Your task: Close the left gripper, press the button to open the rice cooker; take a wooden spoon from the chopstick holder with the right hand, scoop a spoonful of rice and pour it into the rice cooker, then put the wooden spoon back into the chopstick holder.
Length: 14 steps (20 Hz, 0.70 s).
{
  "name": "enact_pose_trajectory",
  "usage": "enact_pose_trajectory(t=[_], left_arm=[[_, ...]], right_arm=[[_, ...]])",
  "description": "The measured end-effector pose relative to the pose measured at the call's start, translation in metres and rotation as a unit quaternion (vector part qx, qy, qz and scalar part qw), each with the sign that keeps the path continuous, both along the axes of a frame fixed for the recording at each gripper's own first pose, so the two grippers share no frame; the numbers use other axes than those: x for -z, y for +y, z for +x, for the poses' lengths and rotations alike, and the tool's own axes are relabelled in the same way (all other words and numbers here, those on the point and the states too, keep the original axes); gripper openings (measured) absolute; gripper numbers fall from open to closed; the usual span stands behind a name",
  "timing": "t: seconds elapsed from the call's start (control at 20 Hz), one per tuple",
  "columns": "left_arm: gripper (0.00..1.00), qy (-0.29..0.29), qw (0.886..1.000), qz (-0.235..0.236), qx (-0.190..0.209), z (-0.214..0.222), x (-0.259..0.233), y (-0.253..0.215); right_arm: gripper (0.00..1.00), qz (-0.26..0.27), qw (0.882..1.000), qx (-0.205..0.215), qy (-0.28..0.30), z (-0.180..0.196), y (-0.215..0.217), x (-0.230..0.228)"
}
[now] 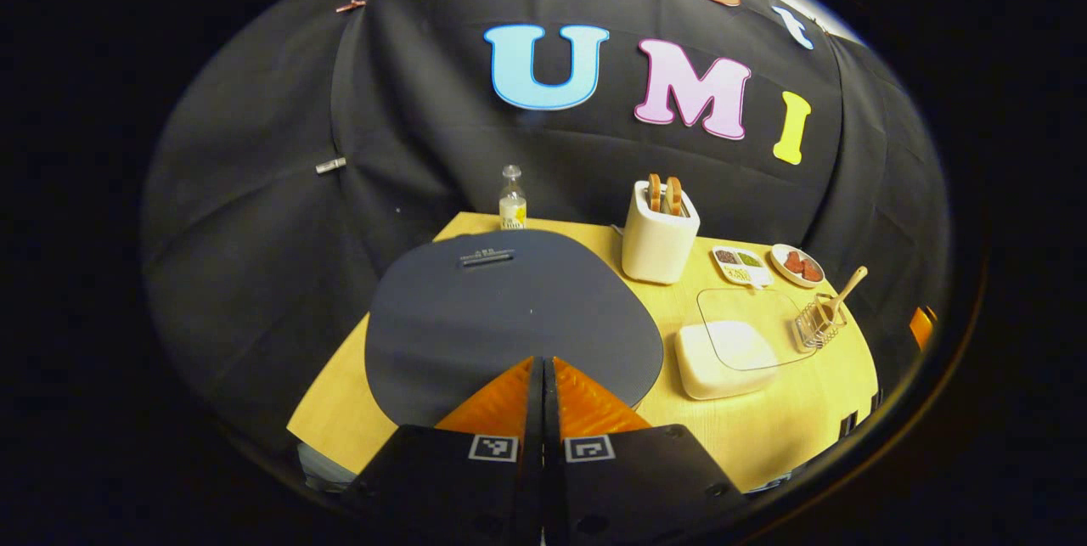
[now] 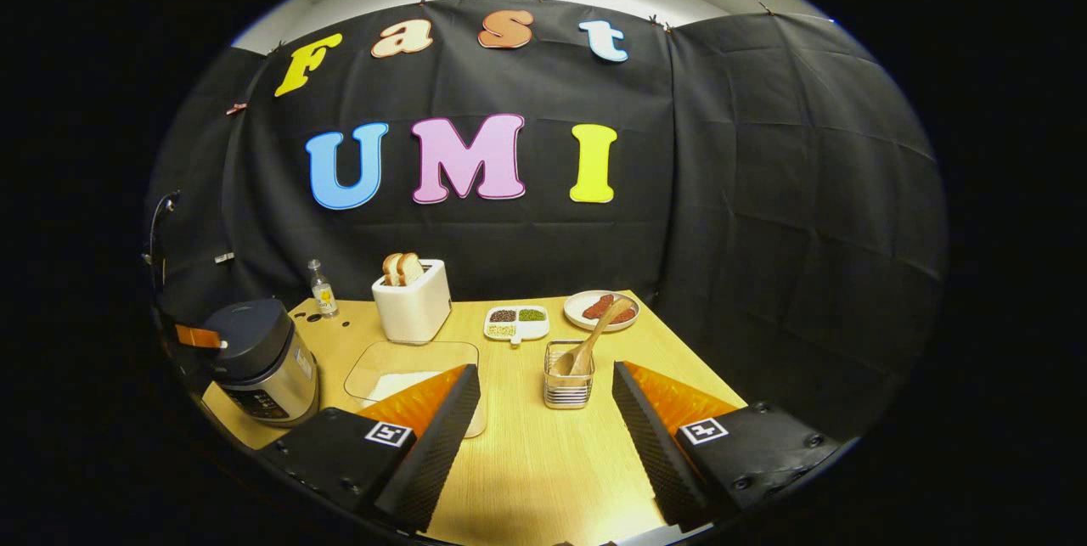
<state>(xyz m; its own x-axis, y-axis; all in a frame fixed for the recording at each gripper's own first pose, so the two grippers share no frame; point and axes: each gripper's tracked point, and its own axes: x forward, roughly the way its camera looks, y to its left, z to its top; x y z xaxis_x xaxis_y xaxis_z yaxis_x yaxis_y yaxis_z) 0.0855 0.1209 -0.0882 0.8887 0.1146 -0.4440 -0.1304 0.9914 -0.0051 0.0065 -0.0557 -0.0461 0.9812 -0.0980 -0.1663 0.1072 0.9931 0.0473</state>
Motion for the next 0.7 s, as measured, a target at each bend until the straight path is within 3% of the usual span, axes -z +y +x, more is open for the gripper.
enact_pose_trajectory(t=[0.25,0.4,0.45,0.5,0.65,0.7], left_arm=[[0.07,-0.132,0.989,0.061,-0.037,-0.003,-0.120,-0.005],[0.07,-0.145,0.987,0.067,-0.022,-0.001,-0.126,-0.029],[0.13,-0.144,0.987,0.068,-0.016,-0.001,-0.125,-0.037],[0.19,-0.143,0.988,0.059,-0.011,-0.003,-0.122,-0.046],[0.96,-0.128,0.991,0.017,-0.026,-0.007,-0.106,-0.065],[0.96,-0.123,0.992,0.002,-0.038,-0.008,-0.101,-0.069]], right_arm=[[0.98,0.015,1.000,0.018,-0.007,0.038,-0.032,-0.003],[0.98,0.028,0.999,0.025,-0.001,0.062,-0.045,0.004],[0.98,0.032,0.999,0.029,-0.001,0.071,-0.051,0.005],[0.98,0.037,0.999,0.030,-0.001,0.080,-0.055,0.007],[0.98,0.057,0.998,0.029,0.011,0.106,-0.065,0.014],[0.99,0.062,0.998,0.028,0.016,0.115,-0.069,0.019]])
